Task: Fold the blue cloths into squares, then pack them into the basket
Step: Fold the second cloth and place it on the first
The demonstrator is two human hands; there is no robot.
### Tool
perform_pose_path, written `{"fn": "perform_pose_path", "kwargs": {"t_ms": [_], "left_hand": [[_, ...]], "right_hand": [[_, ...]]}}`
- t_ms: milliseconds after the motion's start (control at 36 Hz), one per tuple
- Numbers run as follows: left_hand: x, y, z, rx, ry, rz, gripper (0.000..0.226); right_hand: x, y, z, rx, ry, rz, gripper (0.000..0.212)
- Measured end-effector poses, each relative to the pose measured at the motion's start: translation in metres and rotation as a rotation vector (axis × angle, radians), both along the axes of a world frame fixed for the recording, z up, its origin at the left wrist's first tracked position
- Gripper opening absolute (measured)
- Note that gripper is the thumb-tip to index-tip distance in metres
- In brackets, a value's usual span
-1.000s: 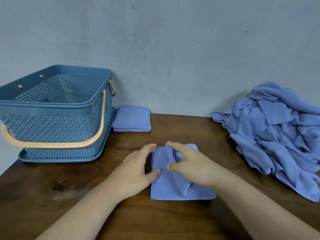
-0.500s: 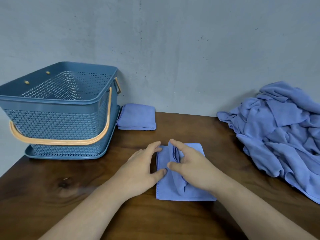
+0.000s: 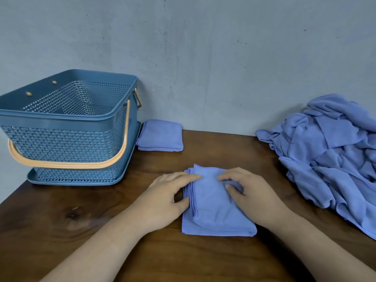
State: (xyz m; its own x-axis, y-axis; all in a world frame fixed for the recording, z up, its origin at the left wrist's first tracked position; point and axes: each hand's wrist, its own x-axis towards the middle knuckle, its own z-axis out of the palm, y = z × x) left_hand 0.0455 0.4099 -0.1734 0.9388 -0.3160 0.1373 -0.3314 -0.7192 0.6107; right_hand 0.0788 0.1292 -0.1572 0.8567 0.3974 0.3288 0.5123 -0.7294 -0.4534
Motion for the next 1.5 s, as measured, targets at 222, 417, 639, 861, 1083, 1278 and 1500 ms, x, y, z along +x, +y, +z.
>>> {"fn": "perform_pose_path", "kwargs": {"t_ms": [222,417,639,861,1083,1278,1500], "left_hand": [[0.003,0.000,-0.003,-0.082,-0.004,0.001,0.056],[-0.004,-0.007,0.014,-0.462,0.100,0.130,0.047],[-0.001,-0.013,0.013,-0.393,0.032,0.288,0.016],[-0.010,-0.020,0.008,-0.046,-0.127,-0.047,0.056],[-0.013,-0.013,0.015,0.406,0.064,0.001,0.095],[-0.015,-0.010,0.019,0.364,0.095,0.022,0.105],[-0.006,-0.010,0.009,-0.142,-0.100,0.281,0.051]], "right_hand": [[-0.009,0.006,-0.003,-0.074,0.135,0.024,0.048],[-0.019,0.008,0.007,-0.210,0.271,0.126,0.086],[-0.019,0.014,0.015,-0.424,0.325,0.170,0.099],[-0.019,0.020,0.023,-0.525,0.387,0.188,0.105],[-0.021,0.006,0.003,-0.159,0.272,0.177,0.072],[-0.009,-0.008,-0.012,0.154,0.135,-0.023,0.032],[-0.009,0.004,0.004,-0.292,0.274,0.073,0.066]]}}
